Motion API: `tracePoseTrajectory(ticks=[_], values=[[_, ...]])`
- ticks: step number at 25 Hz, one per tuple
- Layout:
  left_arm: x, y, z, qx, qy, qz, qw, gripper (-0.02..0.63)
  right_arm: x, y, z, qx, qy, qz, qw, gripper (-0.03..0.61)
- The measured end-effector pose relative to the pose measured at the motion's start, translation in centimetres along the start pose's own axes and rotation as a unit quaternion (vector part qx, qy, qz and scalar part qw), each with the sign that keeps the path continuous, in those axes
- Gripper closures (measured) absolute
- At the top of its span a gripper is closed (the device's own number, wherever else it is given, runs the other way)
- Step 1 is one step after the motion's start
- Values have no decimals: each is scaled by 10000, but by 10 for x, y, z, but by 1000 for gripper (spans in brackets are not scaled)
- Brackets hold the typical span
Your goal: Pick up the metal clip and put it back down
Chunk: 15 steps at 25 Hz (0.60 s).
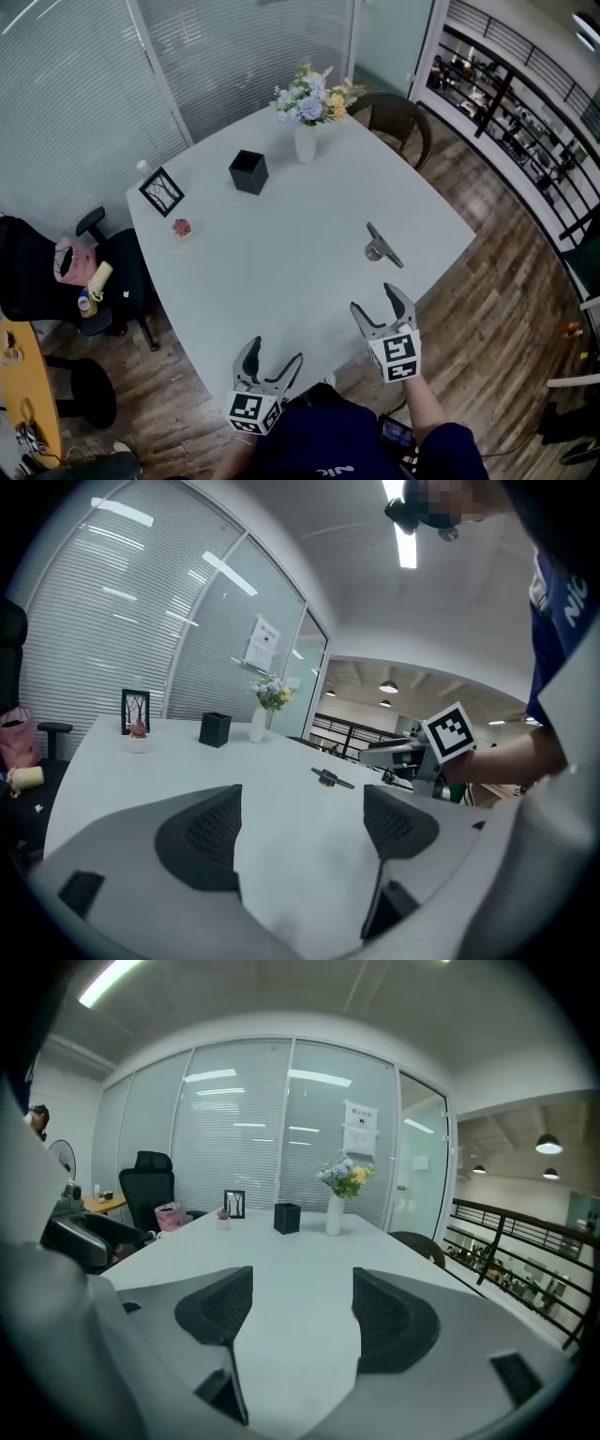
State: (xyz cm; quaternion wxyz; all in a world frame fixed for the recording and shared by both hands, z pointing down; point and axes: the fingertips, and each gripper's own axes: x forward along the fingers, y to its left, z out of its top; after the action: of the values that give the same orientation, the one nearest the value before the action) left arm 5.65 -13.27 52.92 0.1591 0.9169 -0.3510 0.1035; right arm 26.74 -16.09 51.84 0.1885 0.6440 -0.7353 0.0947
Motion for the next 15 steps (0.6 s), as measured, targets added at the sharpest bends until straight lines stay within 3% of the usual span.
tracePoseTrajectory(ticks=[8,15], values=[[-19,-9,1,113,-160,-280,9994,207,-53,35,6,354,-463,-375,9976,241],[-26,-28,0,214,-230,-651,9974,207,-89,85,-20,423,-269,-308,9983,241]])
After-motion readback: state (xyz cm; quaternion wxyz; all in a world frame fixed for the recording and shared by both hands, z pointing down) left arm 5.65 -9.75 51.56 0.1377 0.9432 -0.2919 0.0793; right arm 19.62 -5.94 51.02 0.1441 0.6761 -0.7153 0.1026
